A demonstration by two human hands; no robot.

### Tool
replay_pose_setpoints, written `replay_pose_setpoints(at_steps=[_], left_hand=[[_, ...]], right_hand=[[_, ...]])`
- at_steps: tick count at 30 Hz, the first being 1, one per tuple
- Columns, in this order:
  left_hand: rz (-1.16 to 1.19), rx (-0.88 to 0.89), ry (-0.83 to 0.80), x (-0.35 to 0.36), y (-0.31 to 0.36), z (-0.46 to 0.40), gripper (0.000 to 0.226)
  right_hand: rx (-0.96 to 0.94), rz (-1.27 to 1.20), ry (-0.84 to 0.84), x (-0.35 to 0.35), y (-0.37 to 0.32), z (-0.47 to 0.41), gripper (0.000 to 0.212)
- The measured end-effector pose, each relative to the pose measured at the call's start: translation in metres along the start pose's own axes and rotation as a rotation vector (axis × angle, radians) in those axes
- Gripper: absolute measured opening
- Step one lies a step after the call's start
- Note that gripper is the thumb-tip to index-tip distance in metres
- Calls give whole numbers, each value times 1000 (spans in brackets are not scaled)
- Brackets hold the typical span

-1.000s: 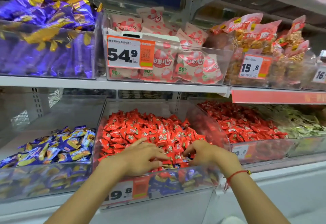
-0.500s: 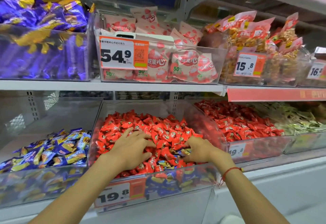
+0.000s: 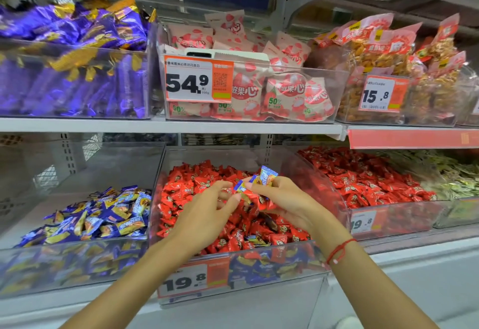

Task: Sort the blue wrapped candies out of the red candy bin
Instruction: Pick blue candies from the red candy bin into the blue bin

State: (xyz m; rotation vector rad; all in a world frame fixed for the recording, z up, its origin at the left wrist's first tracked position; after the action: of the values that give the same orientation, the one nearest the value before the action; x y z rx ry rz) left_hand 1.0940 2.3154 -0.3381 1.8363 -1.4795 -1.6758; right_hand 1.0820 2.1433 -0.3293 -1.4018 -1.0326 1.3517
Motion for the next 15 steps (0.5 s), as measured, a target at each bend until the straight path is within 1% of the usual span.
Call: replay_pose_setpoints(at_steps=[2,4,5,7,9,10,11,13,15], left_hand=[[160,-66,37,-3,-4,-7,29],[251,-91,41,-6,-8,-9,17],[261,-90,46,-7,-9,-9,8],[209,-62,67,-8,-13,-9,10],[122,-20,69,-6,-13,-7,10],[88,-5,78,-6,-13,-6,9],[66,5,93,-6,-13,-6,8],[56,3,120,-8,-13,-7,7],[159,-24,144,-10,-12,-8,8]], right_hand=[[13,6,-32,9,-1,-1,13],[20,58,-31,13,-1,-3,16],[23,95,-45,15,-2,-3,18],[35,187,-62,17,-2,-3,25],[62,227,-31,13,-1,-4,38],[71,217,-14,12,-2,-3,34],[74,191,10,10,-2,-4,27],[86,116,64,6,-2,-6,20],[43,-4,4,6,-3,-3,17]])
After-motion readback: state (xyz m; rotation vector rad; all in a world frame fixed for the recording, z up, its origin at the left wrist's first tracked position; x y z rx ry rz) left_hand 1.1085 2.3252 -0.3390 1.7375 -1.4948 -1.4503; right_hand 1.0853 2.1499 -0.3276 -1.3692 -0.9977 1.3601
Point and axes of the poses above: each hand's wrist, its own z-axis away from the middle knuckle, its own x-axis out of the palm, y = z × x, the point moved 2 cm from there along -z, towards the middle knuckle, and after that the axes turned 3 degrees about z, right-handed, at the moved point
